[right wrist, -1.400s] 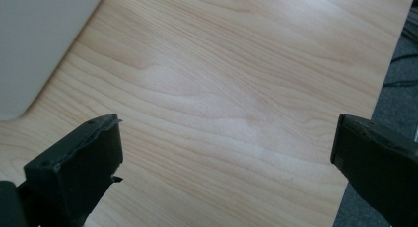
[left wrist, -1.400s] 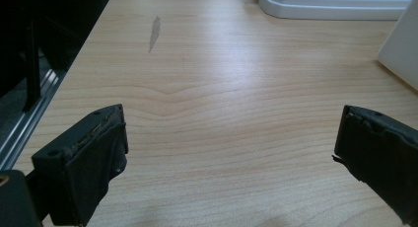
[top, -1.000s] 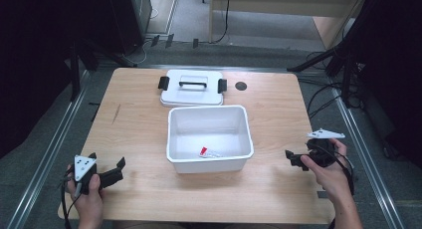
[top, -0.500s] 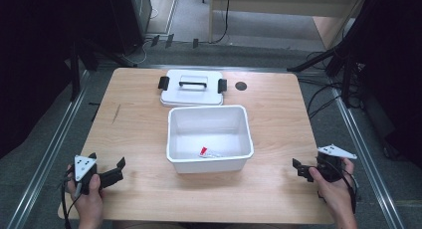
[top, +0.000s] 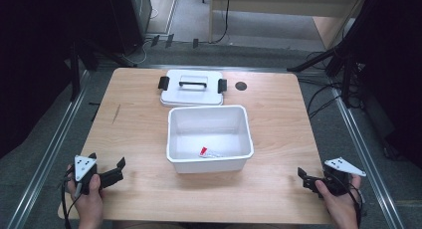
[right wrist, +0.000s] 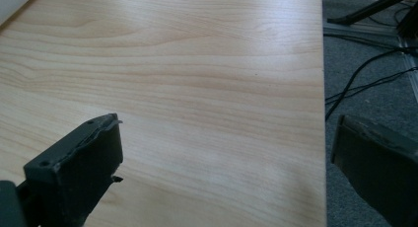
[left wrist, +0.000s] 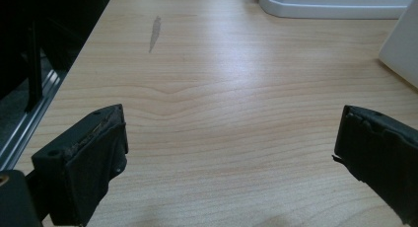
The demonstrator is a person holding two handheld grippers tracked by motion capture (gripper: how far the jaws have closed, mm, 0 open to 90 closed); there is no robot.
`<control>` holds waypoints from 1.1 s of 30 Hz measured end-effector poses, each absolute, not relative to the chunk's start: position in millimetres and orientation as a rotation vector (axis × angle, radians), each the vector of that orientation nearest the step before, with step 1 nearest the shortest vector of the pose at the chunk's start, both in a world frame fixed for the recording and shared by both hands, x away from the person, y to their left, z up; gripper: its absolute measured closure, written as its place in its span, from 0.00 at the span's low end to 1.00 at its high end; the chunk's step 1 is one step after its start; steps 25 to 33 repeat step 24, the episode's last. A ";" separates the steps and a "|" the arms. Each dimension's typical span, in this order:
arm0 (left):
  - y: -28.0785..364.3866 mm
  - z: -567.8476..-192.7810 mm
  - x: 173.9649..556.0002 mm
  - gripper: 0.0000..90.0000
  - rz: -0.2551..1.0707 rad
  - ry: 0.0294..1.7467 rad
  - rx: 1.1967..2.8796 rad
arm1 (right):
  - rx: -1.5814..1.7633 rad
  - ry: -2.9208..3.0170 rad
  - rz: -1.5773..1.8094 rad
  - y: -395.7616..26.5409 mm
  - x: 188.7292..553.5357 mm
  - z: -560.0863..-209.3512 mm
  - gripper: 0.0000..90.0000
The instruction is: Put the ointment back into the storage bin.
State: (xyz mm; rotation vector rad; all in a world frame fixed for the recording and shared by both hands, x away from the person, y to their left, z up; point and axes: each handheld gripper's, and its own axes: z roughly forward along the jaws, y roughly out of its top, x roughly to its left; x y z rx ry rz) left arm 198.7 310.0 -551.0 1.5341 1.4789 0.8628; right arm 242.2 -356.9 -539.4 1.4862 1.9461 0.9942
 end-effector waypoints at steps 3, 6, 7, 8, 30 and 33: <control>309.9 -551.0 198.8 0.00 0.863 1.479 1.535 | 1.491 1.938 0.998 -359.6 239.1 -540.1 0.00; 310.0 -551.0 198.7 0.00 0.863 1.478 1.539 | 1.491 1.921 1.013 -365.5 233.5 -541.7 0.00; 310.1 -551.0 198.6 0.00 0.862 1.477 1.540 | 1.491 1.916 1.015 -366.9 232.2 -541.8 0.00; 310.1 -551.0 198.6 0.00 0.862 1.477 1.540 | 1.491 1.916 1.015 -366.9 232.2 -541.8 0.00; 309.9 -550.9 198.7 0.00 0.864 1.478 1.540 | 1.513 1.877 1.070 -375.4 222.7 -543.6 0.00; 309.9 -550.9 198.7 0.00 0.864 1.478 1.540 | 1.513 1.877 1.070 -375.4 222.7 -543.6 0.00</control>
